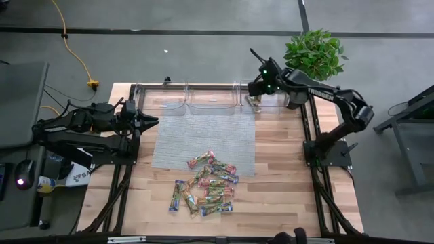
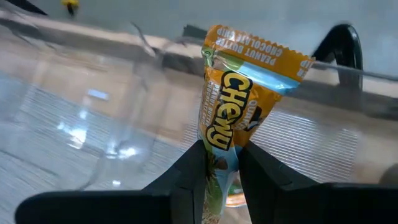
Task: Pick and place Granola Bars by type
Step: Put the yellow granola bar into the right transparent bin
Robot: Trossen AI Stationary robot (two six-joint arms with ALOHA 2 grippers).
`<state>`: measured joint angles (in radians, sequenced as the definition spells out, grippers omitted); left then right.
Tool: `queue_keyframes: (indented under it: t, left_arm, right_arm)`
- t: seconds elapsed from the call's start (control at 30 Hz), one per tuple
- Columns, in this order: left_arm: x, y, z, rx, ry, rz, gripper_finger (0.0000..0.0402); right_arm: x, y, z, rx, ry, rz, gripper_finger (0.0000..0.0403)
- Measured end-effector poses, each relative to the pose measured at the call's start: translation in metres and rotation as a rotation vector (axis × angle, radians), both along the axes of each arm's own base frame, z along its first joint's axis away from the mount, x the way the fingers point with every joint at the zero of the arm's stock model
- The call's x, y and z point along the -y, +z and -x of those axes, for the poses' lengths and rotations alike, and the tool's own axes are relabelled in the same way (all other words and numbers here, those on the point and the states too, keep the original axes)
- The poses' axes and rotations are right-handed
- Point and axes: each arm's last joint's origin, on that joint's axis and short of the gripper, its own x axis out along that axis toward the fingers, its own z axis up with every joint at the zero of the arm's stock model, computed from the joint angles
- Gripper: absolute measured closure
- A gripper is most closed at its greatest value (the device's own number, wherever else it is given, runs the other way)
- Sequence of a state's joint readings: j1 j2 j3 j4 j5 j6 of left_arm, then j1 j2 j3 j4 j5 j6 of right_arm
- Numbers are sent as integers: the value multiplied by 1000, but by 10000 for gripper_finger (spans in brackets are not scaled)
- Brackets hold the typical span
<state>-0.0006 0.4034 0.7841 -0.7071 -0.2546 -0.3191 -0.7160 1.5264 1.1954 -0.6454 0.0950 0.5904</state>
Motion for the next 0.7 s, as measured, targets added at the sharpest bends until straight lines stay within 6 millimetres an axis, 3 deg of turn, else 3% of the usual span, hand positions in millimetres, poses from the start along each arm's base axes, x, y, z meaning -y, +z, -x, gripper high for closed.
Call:
queue_keyframes:
  t: [0.23,0.47,0.7]
  left_arm:
    - [0,0,0,0,3,-1,336]
    - [0,0,0,0,4,-1,336]
    - [0,0,0,0,3,-1,336]
  right_arm:
    - [5,-4,2,-75,21,39,317]
    - [5,-3,2,-82,30,58,244]
    - [3,12,-13,123,139,99,211]
